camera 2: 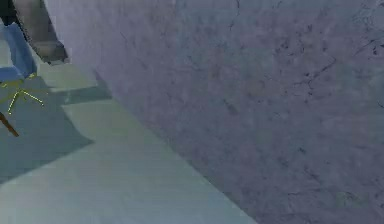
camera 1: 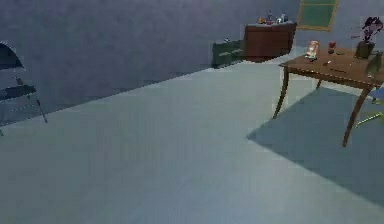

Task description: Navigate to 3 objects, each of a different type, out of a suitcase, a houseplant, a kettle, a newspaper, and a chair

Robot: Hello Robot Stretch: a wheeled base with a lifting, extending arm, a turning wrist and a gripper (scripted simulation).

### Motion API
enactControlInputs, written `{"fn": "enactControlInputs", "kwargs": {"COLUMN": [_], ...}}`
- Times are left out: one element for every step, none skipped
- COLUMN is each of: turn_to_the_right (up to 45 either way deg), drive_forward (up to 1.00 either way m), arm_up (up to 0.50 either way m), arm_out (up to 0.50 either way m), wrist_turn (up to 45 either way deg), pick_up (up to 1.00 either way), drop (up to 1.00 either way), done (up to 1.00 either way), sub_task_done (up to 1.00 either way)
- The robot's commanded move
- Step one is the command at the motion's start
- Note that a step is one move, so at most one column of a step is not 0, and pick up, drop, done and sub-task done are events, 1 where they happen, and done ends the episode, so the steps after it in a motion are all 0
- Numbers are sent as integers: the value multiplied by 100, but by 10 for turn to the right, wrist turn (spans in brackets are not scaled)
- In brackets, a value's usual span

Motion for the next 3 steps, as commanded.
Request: {"fn": "enactControlInputs", "kwargs": {"turn_to_the_right": [-420,0,-30], "drive_forward": [0,100,0], "arm_up": [0,0,0], "arm_out": [0,0,0], "wrist_turn": [0,0,0], "pick_up": [0,0,0], "drop": [0,0,0], "done": [0,0,0], "sub_task_done": [0,0,0]}}
